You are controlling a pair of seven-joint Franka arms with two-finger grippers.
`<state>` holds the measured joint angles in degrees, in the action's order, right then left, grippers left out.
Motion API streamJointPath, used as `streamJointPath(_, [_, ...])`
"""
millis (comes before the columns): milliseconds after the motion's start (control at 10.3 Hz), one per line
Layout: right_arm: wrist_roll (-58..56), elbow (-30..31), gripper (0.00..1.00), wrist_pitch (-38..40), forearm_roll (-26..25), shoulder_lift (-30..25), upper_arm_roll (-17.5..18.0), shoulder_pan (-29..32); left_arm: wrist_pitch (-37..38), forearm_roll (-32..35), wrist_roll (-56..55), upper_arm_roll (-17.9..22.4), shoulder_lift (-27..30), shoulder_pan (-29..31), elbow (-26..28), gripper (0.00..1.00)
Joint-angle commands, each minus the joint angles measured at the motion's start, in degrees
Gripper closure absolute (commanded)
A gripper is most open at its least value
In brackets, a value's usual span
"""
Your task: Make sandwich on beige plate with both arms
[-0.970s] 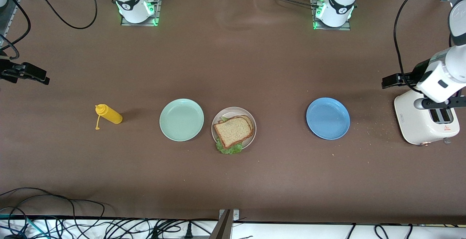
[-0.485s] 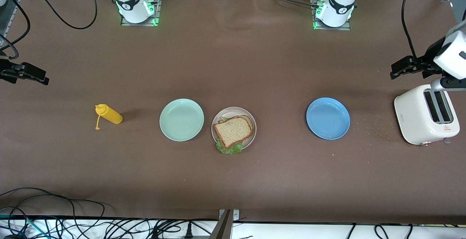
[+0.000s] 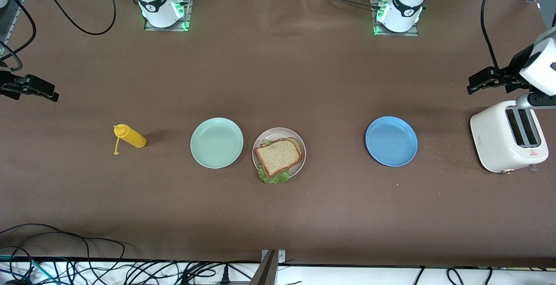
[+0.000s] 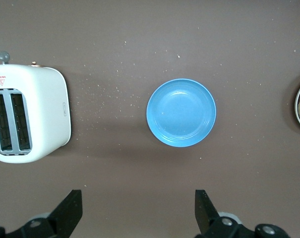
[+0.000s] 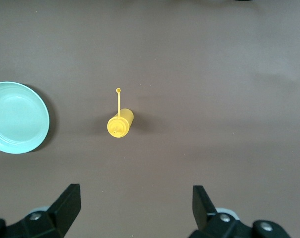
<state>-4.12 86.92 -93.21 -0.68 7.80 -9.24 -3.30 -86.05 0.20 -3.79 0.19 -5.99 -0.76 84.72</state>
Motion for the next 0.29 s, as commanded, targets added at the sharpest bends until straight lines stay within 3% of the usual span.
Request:
streamJointPath(0, [-0.54,-1.57,0.0,0.48,-0.37,0.64,-0.08,-0.13,1.24,1.65,1.06,-0.46,-0.69,0.32,-2.54,0.0])
streamJointPath(194, [-0.8,-1.57,0.0,0.48,-0.37,0.64,-0.08,-0.04,1.24,1.65,1.06,-0.54,-1.03,-0.11,-2.54,0.0])
